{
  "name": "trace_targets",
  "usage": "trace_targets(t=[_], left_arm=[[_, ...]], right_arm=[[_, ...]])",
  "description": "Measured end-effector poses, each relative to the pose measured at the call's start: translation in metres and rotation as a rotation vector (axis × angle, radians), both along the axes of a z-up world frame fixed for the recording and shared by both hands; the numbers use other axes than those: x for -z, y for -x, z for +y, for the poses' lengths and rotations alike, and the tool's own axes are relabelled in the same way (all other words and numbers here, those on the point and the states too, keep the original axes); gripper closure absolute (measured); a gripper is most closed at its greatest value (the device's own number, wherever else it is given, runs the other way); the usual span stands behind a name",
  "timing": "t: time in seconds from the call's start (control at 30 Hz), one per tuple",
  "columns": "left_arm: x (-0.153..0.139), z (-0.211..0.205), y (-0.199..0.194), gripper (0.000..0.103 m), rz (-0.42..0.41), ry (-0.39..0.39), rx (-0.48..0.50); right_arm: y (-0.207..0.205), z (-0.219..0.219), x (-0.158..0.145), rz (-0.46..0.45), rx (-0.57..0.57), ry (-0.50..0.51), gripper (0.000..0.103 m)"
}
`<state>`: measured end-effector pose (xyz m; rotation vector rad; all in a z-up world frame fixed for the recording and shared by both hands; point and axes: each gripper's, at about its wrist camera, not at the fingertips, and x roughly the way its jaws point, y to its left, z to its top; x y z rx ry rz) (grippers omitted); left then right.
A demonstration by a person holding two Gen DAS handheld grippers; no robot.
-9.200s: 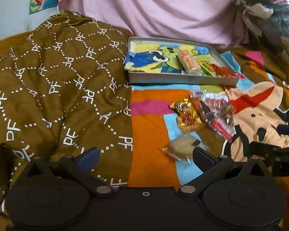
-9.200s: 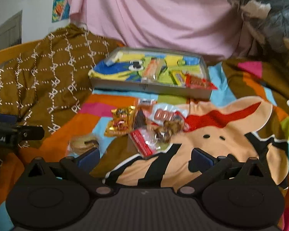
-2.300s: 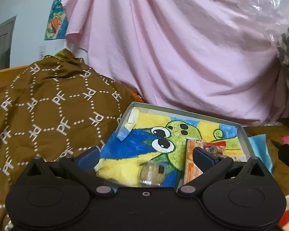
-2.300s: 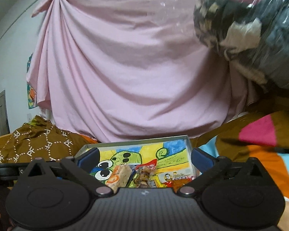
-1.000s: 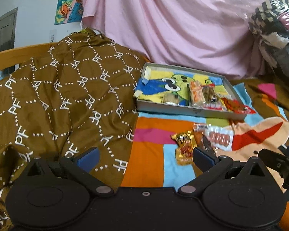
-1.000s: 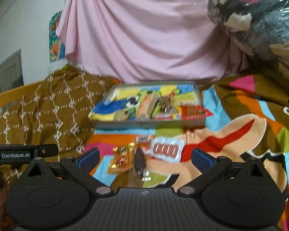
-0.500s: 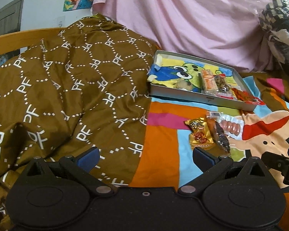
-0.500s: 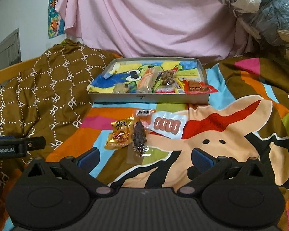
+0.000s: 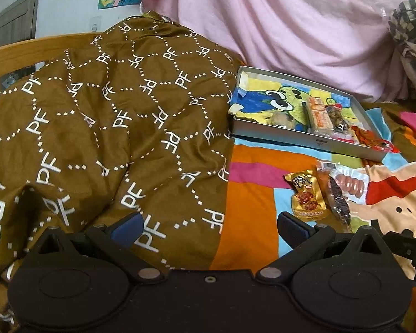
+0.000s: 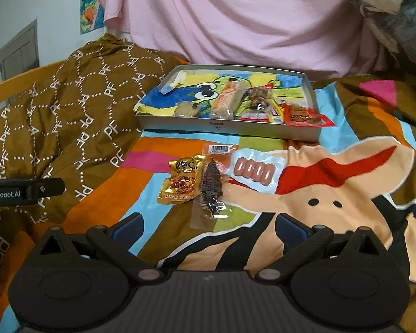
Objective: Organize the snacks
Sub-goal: 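Move both tools back toward the remaining snacks, then grasp the dark dried stick snack with the right tool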
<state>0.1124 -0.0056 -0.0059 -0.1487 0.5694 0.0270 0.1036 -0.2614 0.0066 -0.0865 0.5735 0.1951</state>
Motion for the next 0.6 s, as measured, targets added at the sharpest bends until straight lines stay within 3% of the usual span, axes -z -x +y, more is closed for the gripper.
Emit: trace_targets(t=[0.27, 0.6], left_arm=[[-0.009, -0.004, -0.032, 0.001, 0.010, 0.003, -0.004], [-0.002, -0.031, -0.070, 0.001, 0.032, -0.015, 0.070]], right_arm=[[-0.030, -0.008, -0.003, 0.000, -0.040, 0.057, 0.000], [-0.066, -0.014, 0.014, 0.031, -0.130, 0.091, 0.000]])
